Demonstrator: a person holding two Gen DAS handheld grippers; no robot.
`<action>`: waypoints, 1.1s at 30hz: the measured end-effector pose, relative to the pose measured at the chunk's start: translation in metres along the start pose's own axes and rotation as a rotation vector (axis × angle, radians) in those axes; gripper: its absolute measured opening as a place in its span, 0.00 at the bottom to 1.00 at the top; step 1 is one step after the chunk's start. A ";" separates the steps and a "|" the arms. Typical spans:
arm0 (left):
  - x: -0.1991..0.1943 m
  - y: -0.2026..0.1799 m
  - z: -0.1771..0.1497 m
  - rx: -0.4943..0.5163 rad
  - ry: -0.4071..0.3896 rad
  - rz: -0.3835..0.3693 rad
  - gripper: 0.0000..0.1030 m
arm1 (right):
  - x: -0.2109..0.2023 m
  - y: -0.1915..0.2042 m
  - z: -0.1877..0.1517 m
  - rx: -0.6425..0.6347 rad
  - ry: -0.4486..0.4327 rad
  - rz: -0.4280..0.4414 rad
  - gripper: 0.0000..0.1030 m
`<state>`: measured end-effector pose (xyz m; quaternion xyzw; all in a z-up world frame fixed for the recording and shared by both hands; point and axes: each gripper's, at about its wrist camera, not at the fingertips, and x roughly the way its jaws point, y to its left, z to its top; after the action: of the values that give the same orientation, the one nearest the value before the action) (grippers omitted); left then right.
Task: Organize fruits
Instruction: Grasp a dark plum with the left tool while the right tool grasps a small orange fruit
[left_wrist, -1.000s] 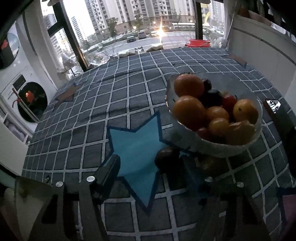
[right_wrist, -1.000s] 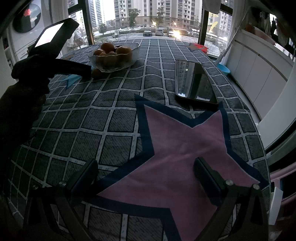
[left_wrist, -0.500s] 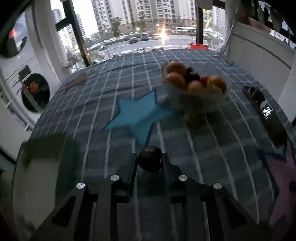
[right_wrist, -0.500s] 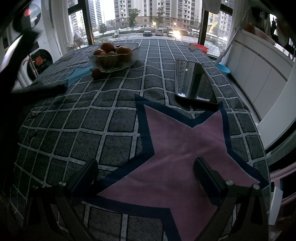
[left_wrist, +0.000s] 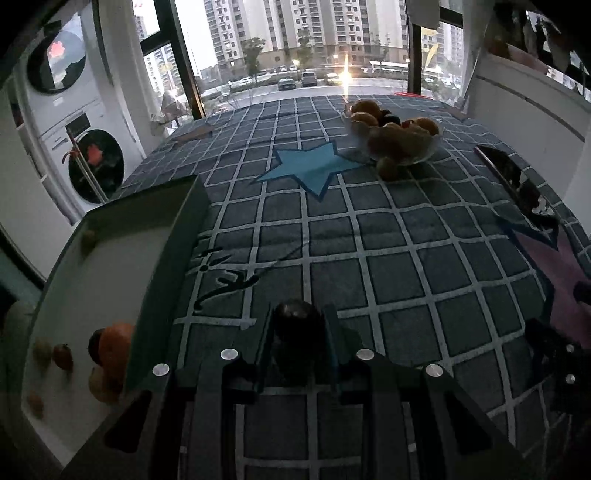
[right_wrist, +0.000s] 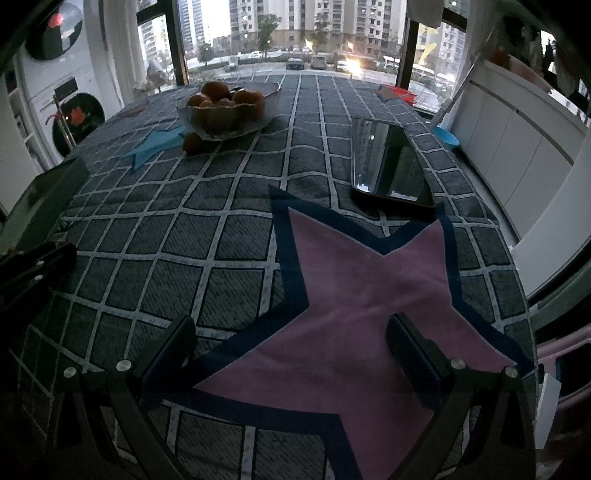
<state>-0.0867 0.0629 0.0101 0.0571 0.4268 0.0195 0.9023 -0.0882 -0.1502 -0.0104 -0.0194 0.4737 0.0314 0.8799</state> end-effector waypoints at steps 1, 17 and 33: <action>-0.001 0.001 -0.002 -0.005 -0.002 -0.004 0.27 | 0.001 0.001 0.003 0.001 0.024 0.001 1.00; -0.008 0.015 -0.017 -0.095 -0.018 -0.056 0.27 | 0.049 0.056 0.113 0.176 -0.026 0.162 0.77; -0.012 0.015 -0.023 -0.102 -0.035 -0.057 0.27 | 0.086 0.090 0.147 0.195 -0.042 0.100 0.32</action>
<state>-0.1122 0.0789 0.0066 -0.0008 0.4109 0.0146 0.9116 0.0743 -0.0475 -0.0016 0.0910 0.4562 0.0295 0.8847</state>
